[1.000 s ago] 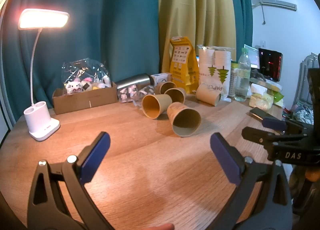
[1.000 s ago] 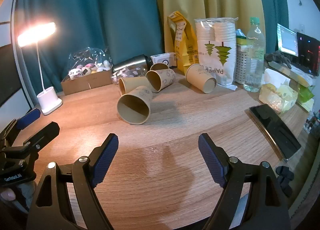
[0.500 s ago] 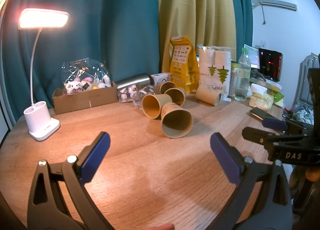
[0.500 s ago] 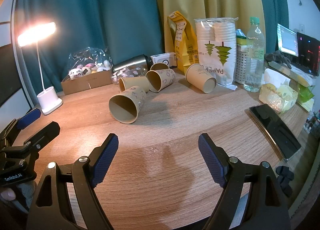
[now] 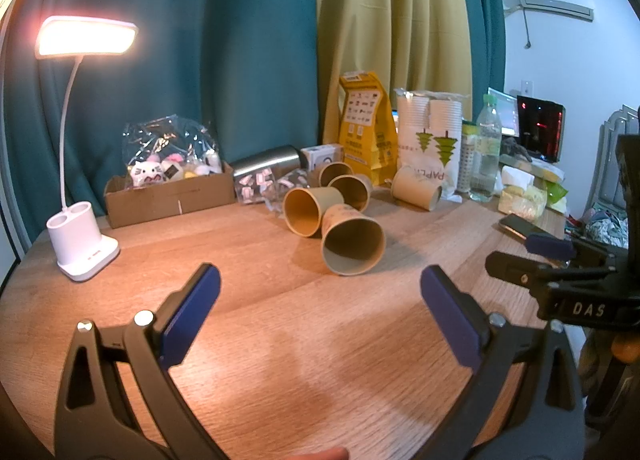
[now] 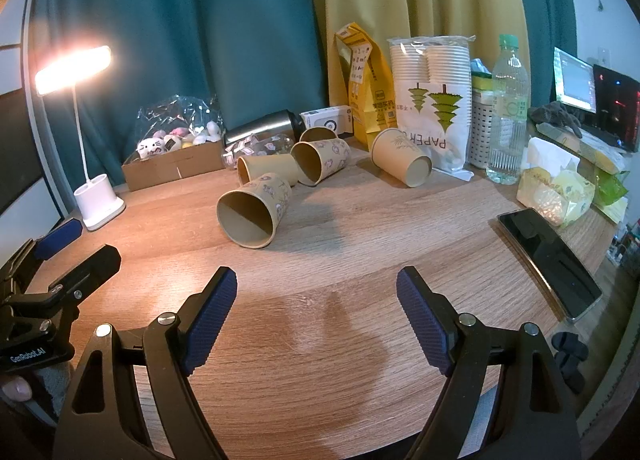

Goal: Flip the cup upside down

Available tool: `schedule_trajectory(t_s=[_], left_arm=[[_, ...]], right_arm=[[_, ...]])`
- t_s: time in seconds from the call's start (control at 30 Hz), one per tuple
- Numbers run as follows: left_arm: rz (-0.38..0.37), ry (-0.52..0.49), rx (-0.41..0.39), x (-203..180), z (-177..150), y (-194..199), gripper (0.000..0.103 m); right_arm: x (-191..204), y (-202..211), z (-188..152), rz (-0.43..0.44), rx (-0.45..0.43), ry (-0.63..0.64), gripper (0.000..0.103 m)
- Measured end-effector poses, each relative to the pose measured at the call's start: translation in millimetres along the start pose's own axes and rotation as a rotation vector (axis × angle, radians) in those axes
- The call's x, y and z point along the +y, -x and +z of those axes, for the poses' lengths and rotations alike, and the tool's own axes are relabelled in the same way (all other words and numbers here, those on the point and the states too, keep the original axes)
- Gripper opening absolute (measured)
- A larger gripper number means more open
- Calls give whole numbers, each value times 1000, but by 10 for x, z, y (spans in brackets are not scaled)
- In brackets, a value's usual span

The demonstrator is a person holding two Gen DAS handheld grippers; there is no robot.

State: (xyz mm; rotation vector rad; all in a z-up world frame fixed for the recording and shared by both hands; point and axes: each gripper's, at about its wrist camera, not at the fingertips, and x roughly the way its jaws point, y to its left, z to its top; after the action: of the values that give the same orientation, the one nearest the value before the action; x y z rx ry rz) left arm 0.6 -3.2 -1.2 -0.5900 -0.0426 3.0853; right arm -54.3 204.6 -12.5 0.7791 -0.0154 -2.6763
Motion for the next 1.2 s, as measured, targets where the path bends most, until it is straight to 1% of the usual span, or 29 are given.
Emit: schedule_trajectory(t_s=[0.8,1.07,1.13,1.2], left_arm=[[0,-3,5,-3,3,-2,101],[2,-41,5,-54,-60,-12,101],[2,-55,18,-86,-71,-22,101],[14,-81,51,-156,-50,-58,101]], right_arm=[[-16,26,18,1,-2,-1,85],[-49,43,38,3,1,-7,85],[-62,29,33,4,3,-8,85],[-91,10,42,8,10,-12,85]])
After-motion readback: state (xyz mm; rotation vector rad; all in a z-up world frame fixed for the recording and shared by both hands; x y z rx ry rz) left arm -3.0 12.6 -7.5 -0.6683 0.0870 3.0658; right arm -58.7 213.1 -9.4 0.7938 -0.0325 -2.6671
